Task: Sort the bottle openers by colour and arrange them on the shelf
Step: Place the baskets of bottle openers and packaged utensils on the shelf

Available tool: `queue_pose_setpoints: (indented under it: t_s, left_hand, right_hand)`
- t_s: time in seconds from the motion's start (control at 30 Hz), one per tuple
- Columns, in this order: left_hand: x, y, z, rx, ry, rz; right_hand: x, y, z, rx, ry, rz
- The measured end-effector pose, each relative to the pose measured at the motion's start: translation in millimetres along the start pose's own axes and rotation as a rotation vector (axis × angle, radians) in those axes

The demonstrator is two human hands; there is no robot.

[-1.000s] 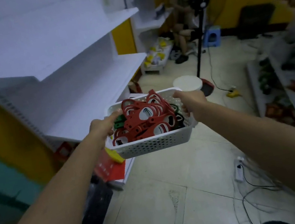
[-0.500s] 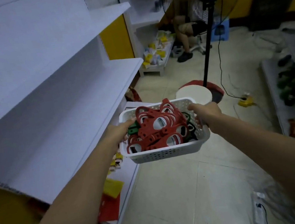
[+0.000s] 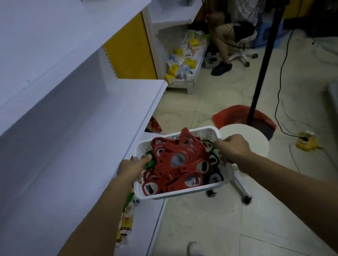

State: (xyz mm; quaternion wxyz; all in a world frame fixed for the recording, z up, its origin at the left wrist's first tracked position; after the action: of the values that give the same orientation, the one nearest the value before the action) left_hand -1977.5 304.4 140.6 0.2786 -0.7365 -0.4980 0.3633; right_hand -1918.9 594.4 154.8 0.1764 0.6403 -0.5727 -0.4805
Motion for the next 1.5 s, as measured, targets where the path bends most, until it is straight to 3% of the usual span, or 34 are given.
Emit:
queue_pose_setpoints:
  t_s: [0.27,0.43,0.63,0.8,0.87,0.93,0.97,1.03,1.13,1.27,1.4,1.5]
  left_hand:
    - [-15.2,-56.5,112.9,-0.150,-0.020,-0.077]
    - [-31.1,-81.0,172.5,-0.215,-0.132,-0.114]
    - [-70.4,-124.6,282.8,-0.243,-0.181,0.152]
    - [-102.9,-157.9,386.6,-0.135,-0.228,0.403]
    - [-111.7,-164.4,405.3,-0.066,-0.302,0.458]
    - [-117.8,-162.6,402.4,-0.060,-0.477,0.493]
    - [-115.6,-156.7,393.8,-0.094,-0.583,0.453]
    - [-97.8,-134.0,375.7,-0.153,-0.697,0.143]
    - [-48.7,-103.8,362.8,-0.123,-0.590,-0.375]
    - [-57.9,-102.9,374.4,-0.178,-0.548,-0.396]
    - [-100.7,-115.1,395.6,-0.158,-0.450,-0.363]
    - [-125.4,-124.1,397.0,-0.130,-0.468,-0.356]
  right_hand:
    - [13.6,66.2,153.6,0.069,0.142,-0.055]
    - [36.4,107.5,243.2,0.088,0.274,-0.045]
    - [81.0,129.0,319.4,0.101,0.285,-0.010]
    - [147.0,140.6,373.0,0.158,0.225,0.204]
    - [170.8,151.8,383.6,0.203,0.227,0.334]
    - [189.7,164.9,387.3,0.247,0.249,0.432]
    - [196.1,170.1,385.2,0.255,0.257,0.448]
    - [205.8,177.3,375.6,0.237,0.262,0.433]
    - [212.0,181.4,354.1,0.172,0.251,0.428]
    - [222.1,190.5,362.2,0.197,0.291,0.460]
    - [243.4,217.7,377.8,0.270,0.590,0.655]
    - [266.2,240.0,380.5,0.283,0.845,0.721]
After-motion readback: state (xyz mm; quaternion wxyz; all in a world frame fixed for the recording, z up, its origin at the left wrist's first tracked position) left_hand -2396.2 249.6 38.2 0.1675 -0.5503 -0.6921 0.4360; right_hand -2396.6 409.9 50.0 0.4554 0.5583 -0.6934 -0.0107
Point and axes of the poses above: each hand's wrist, its own z-axis towards the middle knuckle, its own x-axis out of the palm, y = z × x, the point moved 5 cm from there along z, towards the middle knuckle, and after that the axes turned 11 degrees about y, right-handed, at the moved point
